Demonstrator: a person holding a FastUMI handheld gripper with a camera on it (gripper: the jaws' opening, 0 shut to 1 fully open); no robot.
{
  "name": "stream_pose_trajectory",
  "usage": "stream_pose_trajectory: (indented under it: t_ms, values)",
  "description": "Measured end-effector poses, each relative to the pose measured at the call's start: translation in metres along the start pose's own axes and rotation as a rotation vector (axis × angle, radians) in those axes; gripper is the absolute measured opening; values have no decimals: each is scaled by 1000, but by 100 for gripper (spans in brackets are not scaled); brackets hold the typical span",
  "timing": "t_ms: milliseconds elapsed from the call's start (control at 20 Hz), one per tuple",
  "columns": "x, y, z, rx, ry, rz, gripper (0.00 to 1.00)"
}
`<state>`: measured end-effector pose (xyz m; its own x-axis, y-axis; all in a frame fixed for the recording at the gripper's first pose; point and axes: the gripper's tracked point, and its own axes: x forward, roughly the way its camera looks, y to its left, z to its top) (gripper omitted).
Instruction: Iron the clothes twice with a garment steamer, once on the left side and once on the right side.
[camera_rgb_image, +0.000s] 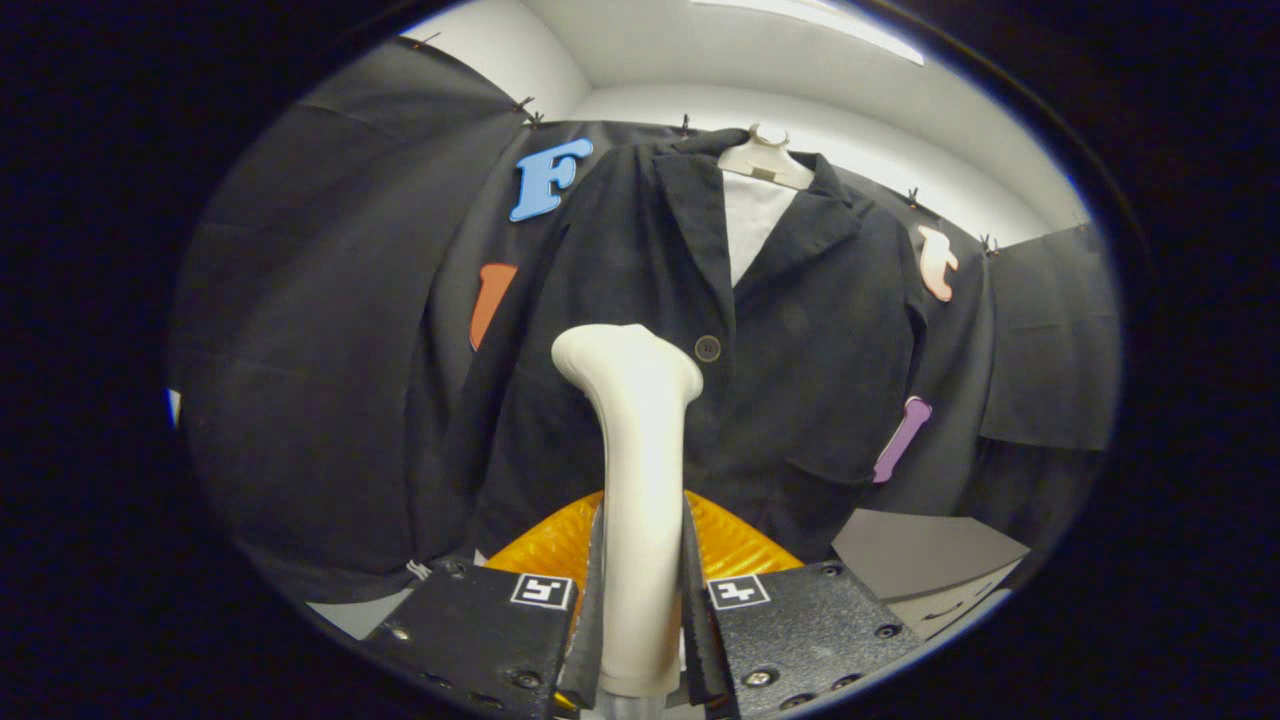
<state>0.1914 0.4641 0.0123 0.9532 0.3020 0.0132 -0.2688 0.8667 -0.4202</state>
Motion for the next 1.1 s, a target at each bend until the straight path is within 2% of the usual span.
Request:
stream_pose_trajectory:
  t_ms: [400, 500, 800, 1100]
  values:
    - [-10, 12, -60, -57, 73, 16, 36]
    - [-15, 21, -77, -71, 92, 46, 36]
    - [-32, 29, -142, -99, 202, 113, 36]
    - [-52, 24, -203, -80, 354, 128, 36]
